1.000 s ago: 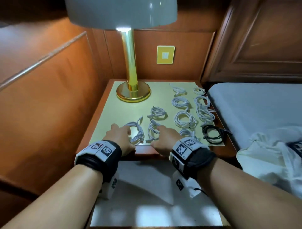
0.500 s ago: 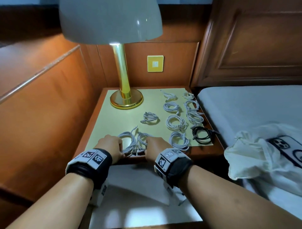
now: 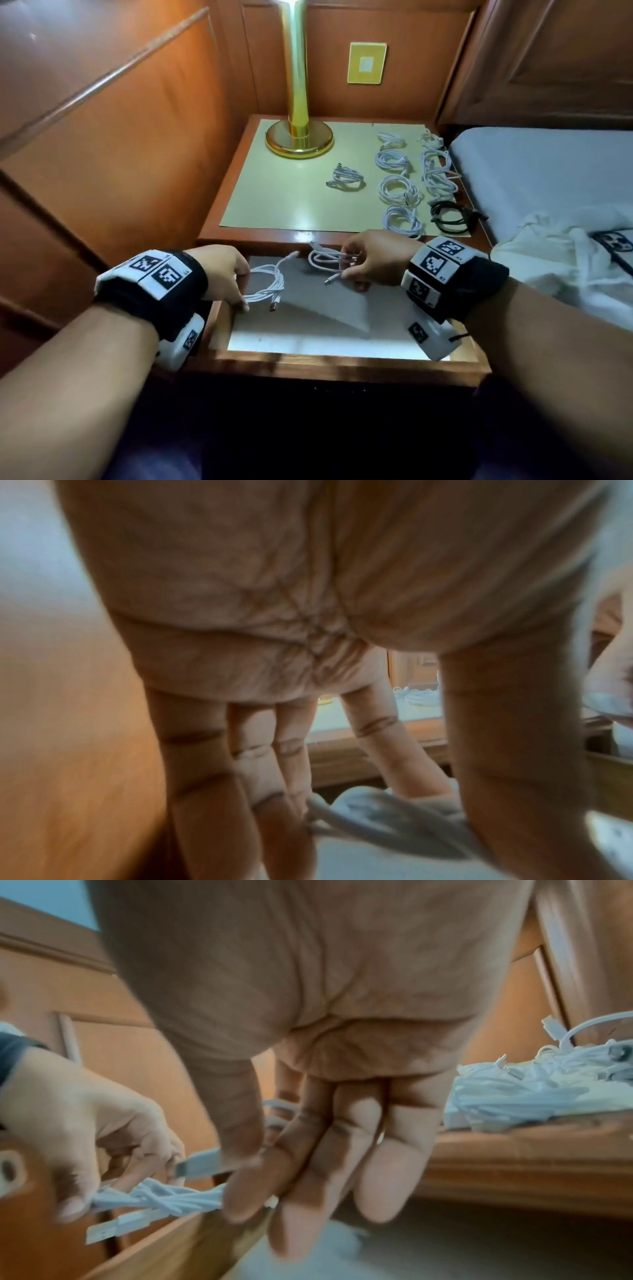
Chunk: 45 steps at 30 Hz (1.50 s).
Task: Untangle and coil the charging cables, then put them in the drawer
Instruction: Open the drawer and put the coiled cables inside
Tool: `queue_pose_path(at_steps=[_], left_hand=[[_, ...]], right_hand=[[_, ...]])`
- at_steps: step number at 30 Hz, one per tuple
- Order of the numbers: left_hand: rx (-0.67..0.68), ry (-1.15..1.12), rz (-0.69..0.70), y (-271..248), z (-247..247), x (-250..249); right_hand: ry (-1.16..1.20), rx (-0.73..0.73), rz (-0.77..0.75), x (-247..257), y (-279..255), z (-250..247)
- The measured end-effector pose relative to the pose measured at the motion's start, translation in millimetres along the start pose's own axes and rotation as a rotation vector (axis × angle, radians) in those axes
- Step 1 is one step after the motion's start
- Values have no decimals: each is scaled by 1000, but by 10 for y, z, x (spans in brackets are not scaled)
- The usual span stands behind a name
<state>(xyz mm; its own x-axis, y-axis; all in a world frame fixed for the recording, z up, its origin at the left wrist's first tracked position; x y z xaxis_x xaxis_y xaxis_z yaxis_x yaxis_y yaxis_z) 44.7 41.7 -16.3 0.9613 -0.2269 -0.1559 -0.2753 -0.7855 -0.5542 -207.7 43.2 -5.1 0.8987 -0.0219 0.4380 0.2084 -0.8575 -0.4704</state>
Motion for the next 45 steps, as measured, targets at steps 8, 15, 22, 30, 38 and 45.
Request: queue_pose_path(at_steps=[8,15,22,30,38,45], left_hand=[[178,52,-8,174,309,41],[296,234,-18,675,560,-120],[313,374,29,1021,694,-127],[442,433,-27,969,760,-110],[126,234,30,808,148,-570],[-440,-146,183,709,-269,-1021]], right_hand=[[-191,335,126,-28,177,566],[-524,310,46,131,512,864],[-625,316,-19,68,652,959],[-659,448,-20,-59,586,1159],[-467,234,-67,-9,237,475],[-67,-218,142,-716,-169,-587]])
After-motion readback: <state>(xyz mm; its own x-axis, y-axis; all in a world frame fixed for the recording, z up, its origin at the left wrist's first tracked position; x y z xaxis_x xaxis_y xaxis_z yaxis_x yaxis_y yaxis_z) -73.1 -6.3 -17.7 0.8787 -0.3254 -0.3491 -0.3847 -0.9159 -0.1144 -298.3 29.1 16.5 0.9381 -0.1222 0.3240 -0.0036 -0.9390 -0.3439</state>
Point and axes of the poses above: each hand's wrist, its own y-axis towards the middle knuckle, its own z-axis out of the palm, x = y × z, the point moved 2 cm from there along y, towards the middle knuckle, and after that the axes turned 8 degrees about z, right-handed, at the moved point
